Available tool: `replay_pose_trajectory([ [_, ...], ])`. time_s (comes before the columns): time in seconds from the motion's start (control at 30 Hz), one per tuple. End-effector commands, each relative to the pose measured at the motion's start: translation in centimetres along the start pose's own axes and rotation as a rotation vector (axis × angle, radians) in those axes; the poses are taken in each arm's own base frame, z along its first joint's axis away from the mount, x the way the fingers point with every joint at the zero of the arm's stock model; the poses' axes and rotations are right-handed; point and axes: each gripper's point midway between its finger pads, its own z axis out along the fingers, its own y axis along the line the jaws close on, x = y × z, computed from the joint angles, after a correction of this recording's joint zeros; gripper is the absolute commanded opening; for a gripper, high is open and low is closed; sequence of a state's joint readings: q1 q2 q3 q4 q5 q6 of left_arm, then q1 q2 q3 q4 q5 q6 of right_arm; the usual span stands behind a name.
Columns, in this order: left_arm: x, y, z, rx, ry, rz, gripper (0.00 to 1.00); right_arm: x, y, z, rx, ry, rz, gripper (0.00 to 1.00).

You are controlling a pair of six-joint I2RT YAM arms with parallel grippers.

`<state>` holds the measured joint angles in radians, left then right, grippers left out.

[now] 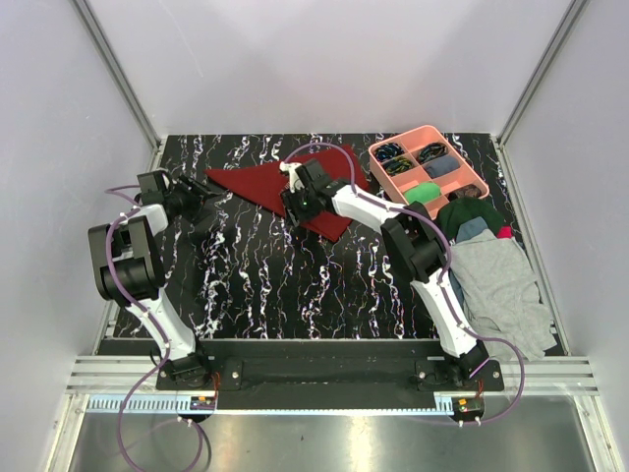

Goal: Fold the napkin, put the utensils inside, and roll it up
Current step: Fold the napkin

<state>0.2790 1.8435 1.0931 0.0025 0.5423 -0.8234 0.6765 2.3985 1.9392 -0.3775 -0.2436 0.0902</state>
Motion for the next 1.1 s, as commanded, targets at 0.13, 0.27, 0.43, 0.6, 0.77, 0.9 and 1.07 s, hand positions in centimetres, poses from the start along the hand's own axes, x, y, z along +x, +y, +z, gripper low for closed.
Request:
replay_pose_trajectory([
  [0.13,-0.9,-2.0,0.0,0.067,-0.013,0.023,0.66,-0.6,-0.6,0.2,0.072,-0.006,-0.068,0.49],
  [0.27,-0.7,-1.9,0.0,0.068,-0.008,0.018,0.66,0.2,-1.2,0.5,0.106,0.027,-0.087,0.48],
  [0.43,-0.8,-2.1,0.0,0.077,-0.006,0.017,0.66,1.5,-1.6,1.0,0.162,0.072,-0.103,0.42],
  [0.6,-0.8,-2.3,0.0,0.083,-0.004,0.008,0.66,2.2,-2.1,1.5,0.194,0.111,-0.145,0.29],
  [0.77,-0.7,-2.5,-0.2,0.092,-0.003,0.005,0.66,2.8,-2.2,1.8,0.209,0.143,-0.197,0.14],
  [0.9,-0.4,-2.3,-0.3,0.092,-0.003,0.004,0.66,3.4,-2.0,1.8,0.193,0.160,-0.214,0.05],
  [1.07,0.5,-1.4,-0.5,0.074,0.000,0.003,0.66,4.5,-0.4,1.2,0.150,0.182,-0.249,0.00],
])
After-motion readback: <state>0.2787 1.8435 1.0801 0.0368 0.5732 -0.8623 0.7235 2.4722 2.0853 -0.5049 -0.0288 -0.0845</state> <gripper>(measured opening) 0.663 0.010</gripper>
